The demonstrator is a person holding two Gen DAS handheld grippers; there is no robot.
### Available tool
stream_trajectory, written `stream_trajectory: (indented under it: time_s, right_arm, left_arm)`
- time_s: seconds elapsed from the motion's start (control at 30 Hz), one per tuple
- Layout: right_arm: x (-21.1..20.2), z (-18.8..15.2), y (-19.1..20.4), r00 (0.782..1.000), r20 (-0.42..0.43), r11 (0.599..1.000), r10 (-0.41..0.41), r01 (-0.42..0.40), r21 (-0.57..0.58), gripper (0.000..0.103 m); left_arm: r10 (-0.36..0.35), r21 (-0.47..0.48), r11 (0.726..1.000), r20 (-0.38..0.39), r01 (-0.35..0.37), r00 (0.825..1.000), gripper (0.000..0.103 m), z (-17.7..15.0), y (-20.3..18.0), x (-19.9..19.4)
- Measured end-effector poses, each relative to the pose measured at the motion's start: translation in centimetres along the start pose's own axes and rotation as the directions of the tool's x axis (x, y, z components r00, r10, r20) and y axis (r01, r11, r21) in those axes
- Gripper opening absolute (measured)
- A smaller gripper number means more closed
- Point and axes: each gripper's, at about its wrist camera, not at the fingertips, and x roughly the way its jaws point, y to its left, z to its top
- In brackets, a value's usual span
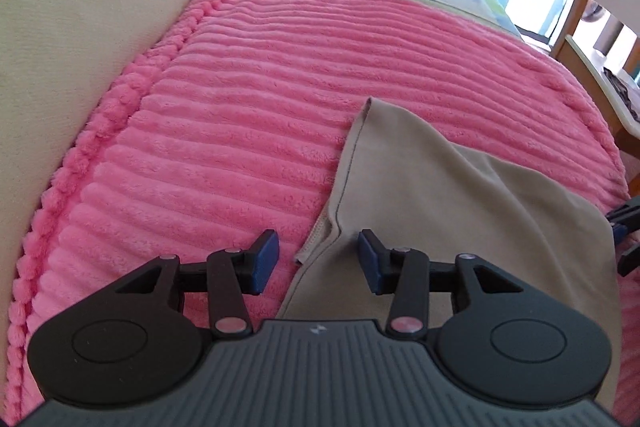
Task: Fold clothes
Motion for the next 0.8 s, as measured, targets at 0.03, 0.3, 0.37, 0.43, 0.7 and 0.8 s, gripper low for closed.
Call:
stream_trajectory:
  time_s: [0.03,0.3,0.37,0.43,0.7,0.8]
  right_arm:
    - [-0.1,-0.1,0.0,1.0,0.0,1.0,0.0,0.0,0.003,0.035]
    - [0.7,0.1,-0.6,1.0,0.005,0.998,-0.009,0.009,0.068,0.015]
    - [1.5,0.6,-1.7,1.0,-0.002,0.989,-0.005,0.006,0.145,0.005]
    - [1.8,1.0,-2.5,1.0,-0.011,0.976,0.013,-0.011,0.216,0.005]
    - [0.1,8.3,3.1,0.999,0.04,0.997,0.033,-0.03,-0.064,0.005]
    - [-2.2,13.1,8.3,0.99,0.127,0.949,0.059,-0.017,-0.313,0.005]
  left_arm:
    - [-0.006,0.012,1.0,-0.008,0.006,1.0,0.04,0.1,-0.2,0.0]
    - [0.003,0.054,0.999,-0.012,-0.003,1.0,0.004,0.3,-1.7,0.1]
    - [0.016,0.039,0.999,0.014,-0.017,1.0,0.003,0.0,-1.8,-0.4]
    - [0.041,-0.007,0.999,0.078,-0.04,0.996,0.003,-0.7,-1.9,-1.8]
    - [0.217,-0.17,0.972,0.381,-0.163,0.899,0.002,-0.5,-3.8,-14.2]
    - [0.287,-0.222,0.955,0.499,-0.199,0.818,0.002,-0.9,-5.9,-21.1]
